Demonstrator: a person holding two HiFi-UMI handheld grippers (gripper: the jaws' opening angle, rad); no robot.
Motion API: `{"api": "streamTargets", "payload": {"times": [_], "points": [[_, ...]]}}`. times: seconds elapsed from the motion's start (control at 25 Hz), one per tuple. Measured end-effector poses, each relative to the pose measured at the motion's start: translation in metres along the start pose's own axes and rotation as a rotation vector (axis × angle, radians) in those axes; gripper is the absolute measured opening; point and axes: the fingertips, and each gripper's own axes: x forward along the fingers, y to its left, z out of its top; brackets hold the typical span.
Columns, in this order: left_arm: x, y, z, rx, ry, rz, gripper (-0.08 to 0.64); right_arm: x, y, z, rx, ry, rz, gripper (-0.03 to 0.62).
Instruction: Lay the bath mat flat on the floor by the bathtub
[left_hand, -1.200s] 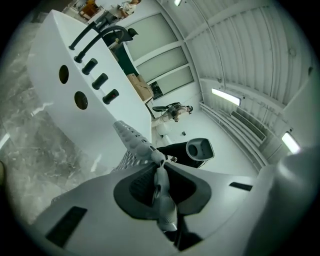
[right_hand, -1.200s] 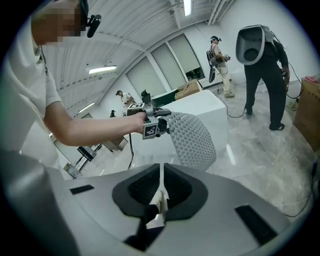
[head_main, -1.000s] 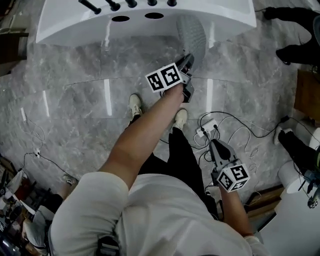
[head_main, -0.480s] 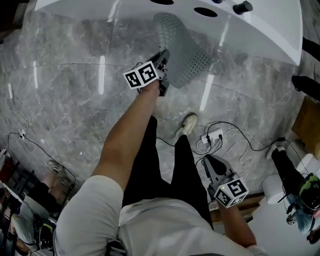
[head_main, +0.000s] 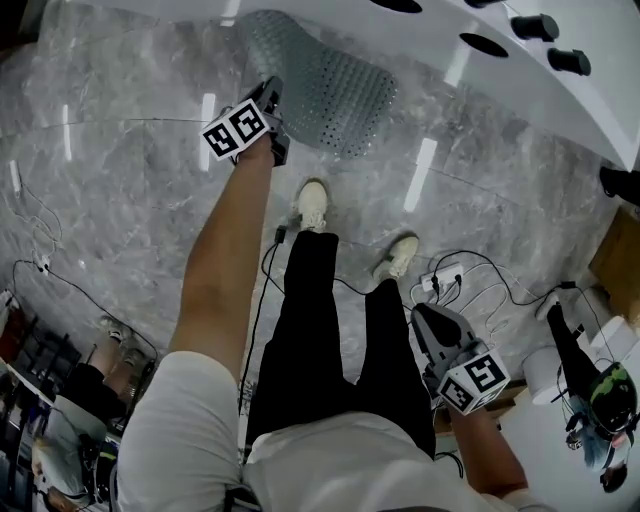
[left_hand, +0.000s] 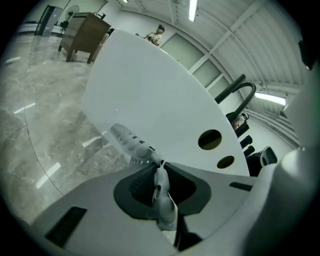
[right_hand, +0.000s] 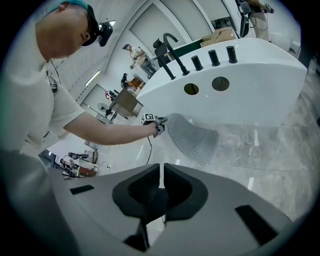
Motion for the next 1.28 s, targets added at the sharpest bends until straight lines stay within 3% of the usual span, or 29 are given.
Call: {"api": "streamTargets", "payload": {"times": [0.28,0.36,0.4,0.52,0.72,1.0,1.28], "points": [[-0.008,0.095,0.033,0.147,0.089,0.244,0.064,0.045,0.021,0.019,-0.004,0.026,0.02,0.035],[-0.021,0.119,0.038,0.175,0.112,0.319,0.105,0.051,0.027,0.023,-0.016,0.027,0.019,0.037],[-0.028,0.13,0.042,0.183,0.109,0.348,0.137,0.054,0.029,0.026,-0.022,0.023,0.016,0.037],[-0.055,0.143,0.059,0.196,0.079,0.387,0.109,0.056,0.038,0.035,-0.041,0.007,0.01,0.037],[-0.104,0.13,0.073,0.202,0.067,0.376,0.109,0.048,0.064,0.044,-0.075,-0.031,0.012,0.037],[-0.172,0.071,0.09,0.248,0.025,0.272,0.096,0.028,0.102,0.047,-0.173,-0.119,0.034,0.034],[-0.277,0.016,0.063,0.304,0.017,0.191,0.077,-0.011,0.143,0.014,-0.25,-0.198,0.021,0.029]]}}
